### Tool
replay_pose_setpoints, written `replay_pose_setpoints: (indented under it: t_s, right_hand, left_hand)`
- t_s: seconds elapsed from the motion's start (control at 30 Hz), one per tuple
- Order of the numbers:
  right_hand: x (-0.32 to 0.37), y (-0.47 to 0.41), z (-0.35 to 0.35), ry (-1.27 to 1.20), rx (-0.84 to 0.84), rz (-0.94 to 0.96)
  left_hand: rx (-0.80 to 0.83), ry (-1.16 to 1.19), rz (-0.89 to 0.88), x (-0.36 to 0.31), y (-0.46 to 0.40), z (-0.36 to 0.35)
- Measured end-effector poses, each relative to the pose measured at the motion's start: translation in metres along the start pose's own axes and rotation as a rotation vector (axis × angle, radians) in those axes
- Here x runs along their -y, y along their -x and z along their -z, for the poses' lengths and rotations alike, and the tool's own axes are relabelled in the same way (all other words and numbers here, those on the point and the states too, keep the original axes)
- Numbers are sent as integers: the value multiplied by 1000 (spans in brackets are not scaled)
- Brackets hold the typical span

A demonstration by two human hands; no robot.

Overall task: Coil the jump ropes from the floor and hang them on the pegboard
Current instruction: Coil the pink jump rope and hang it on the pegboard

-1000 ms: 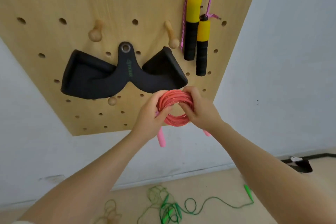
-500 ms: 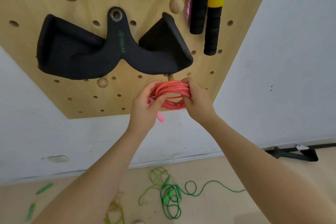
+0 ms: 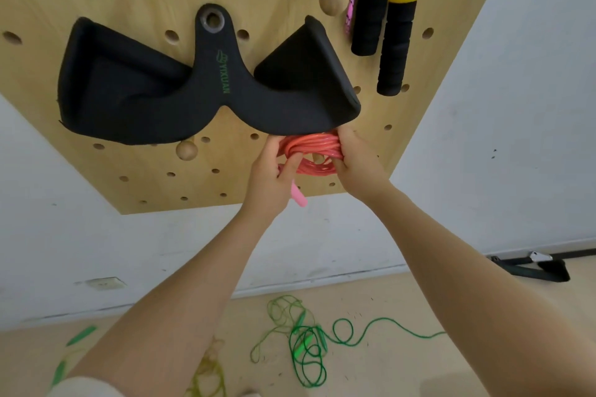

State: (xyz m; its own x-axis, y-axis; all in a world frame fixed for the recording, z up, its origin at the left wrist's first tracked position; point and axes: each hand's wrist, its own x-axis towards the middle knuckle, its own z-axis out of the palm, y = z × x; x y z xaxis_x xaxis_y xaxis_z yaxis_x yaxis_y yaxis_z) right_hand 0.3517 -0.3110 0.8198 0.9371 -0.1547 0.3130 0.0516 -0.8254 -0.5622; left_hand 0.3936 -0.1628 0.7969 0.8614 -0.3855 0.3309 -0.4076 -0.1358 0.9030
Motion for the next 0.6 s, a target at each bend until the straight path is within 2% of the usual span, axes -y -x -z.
replay_pose_setpoints:
  t_s: [0.13,0.23,0.43,0.6]
  right_hand:
    - [0,-1,2,-37,67,-38]
    - [6,3,5,-186,119,-105]
    - [12,7,6,-301,95,-197]
    - [14,24,18,-286,53,-183]
  left_hand:
    - [-26,-18,72,-4,0,-4]
    - [64,-11,115,-5,4,-1]
    - [107,-54,89,-14,13,14]
    - [160,-84,45,-32,25,16]
